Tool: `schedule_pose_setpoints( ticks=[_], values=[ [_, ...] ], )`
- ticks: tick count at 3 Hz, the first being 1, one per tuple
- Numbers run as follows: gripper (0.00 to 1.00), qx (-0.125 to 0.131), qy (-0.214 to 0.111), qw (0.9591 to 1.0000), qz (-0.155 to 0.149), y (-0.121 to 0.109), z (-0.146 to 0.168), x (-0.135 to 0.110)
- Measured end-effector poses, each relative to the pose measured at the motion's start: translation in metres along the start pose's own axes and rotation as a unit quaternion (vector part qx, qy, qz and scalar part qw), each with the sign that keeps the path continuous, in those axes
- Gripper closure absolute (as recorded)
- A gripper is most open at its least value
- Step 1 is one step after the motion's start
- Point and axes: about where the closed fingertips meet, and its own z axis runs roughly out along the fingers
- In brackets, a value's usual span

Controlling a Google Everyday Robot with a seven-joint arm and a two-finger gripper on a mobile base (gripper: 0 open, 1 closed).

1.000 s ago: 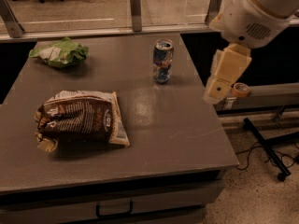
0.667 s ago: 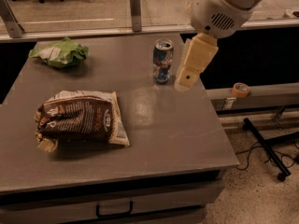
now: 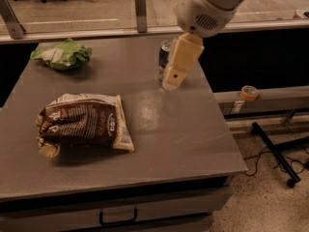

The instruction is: Pick green rice chip bag

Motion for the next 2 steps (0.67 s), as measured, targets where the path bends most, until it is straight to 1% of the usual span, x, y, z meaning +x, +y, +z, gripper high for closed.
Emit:
schedule_pose_setpoints(
  ticks=[1, 2],
  values=[
    [0.00, -0.011, -0.048, 0.9985, -0.026, -0.012, 0.039, -0.040],
    [0.00, -0.021, -0.083, 0.9963, 0.002, -0.024, 0.083, -0.070]
  ],
)
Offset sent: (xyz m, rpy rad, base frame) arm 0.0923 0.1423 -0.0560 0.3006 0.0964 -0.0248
